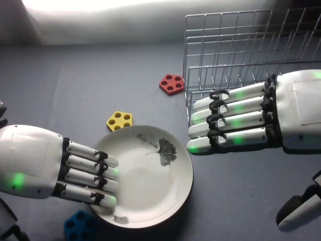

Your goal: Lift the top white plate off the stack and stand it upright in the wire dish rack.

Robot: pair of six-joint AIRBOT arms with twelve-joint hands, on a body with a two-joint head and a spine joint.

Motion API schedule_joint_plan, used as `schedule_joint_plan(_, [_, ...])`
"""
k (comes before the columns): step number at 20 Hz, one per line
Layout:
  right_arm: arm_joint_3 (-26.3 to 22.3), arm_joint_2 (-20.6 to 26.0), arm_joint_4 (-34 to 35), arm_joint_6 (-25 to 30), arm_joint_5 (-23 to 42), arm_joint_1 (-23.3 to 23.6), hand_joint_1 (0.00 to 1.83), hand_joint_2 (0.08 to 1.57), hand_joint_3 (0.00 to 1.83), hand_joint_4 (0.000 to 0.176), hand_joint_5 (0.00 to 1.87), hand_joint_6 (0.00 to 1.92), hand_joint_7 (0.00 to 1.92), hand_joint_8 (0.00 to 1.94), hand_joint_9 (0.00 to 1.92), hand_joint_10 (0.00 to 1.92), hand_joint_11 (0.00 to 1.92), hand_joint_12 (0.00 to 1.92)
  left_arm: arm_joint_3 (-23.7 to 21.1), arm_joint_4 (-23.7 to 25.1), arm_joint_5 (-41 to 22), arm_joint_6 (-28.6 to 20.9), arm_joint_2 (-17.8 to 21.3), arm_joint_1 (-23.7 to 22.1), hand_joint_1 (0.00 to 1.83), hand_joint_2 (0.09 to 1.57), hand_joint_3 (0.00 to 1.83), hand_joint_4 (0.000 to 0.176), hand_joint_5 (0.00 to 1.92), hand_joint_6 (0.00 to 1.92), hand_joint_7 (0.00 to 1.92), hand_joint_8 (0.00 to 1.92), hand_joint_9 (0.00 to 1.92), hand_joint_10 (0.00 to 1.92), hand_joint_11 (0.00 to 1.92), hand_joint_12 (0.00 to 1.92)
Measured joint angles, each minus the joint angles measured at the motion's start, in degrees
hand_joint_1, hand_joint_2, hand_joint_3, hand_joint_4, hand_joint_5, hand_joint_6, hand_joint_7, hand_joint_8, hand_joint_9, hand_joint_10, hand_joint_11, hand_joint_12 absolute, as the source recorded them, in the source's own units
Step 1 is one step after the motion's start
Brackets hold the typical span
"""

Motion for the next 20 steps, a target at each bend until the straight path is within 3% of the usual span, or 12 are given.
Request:
schedule_joint_plan(5, [0.00, -0.17, -0.09, -0.02, 0.02, 0.00, 0.03, 0.95, 0.00, 0.000, 0.11, 0.00, 0.13, 0.01, 0.16, 0.00, 0.17, 0.01, 0.87, 0.04, 0.68, 0.17, -0.96, -0.11, 0.12, 0.93, 0.00, 0.000, 0.08, 0.01, 0.10, 0.01, 0.09, 0.01, 0.12, 0.05])
schedule_joint_plan(10, [0.72, -0.83, -0.07, -0.79, 0.07, 0.00, 0.03, 0.95, 0.00, 0.000, 0.14, 0.01, 0.18, 0.02, 0.20, 0.01, 0.19, 0.02, 3.85, -0.20, 0.68, 0.15, -2.45, -0.11, 0.10, 0.94, 0.00, 0.000, 0.07, 0.00, 0.09, 0.00, 0.09, 0.00, 0.09, 0.04])
schedule_joint_plan(14, [1.18, -1.14, -0.31, -4.39, -0.04, -0.76, 0.02, 0.96, 0.00, 0.000, 0.11, 0.00, 0.14, 0.00, 0.15, 0.00, 0.16, 0.00, 5.68, -0.28, 0.22, 0.15, -2.91, -0.09, 0.11, 0.94, 0.00, 0.000, 0.06, 0.00, 0.07, 0.00, 0.06, 0.00, 0.08, 0.03])
schedule_joint_plan(17, [1.18, -1.25, -0.11, -4.52, 0.02, -0.76, 0.02, 0.94, 0.00, 0.000, 0.18, 0.01, 0.21, 0.01, 0.22, 0.01, 0.23, 0.03, 5.86, -0.31, 0.24, 0.15, -3.23, 0.26, 0.11, 0.94, 0.00, 0.000, 0.07, 0.00, 0.08, 0.00, 0.07, 0.01, 0.10, 0.04])
schedule_joint_plan(20, [1.33, -1.53, -0.11, -4.52, 0.00, -0.76, 0.02, 0.95, 0.00, 0.000, 0.14, 0.00, 0.17, 0.00, 0.18, 0.00, 0.18, 0.00, 5.86, -0.48, 0.26, 0.15, -3.23, 0.83, 0.09, 0.94, 0.00, 0.000, 0.09, 0.01, 0.10, 0.01, 0.09, 0.01, 0.11, 0.04])
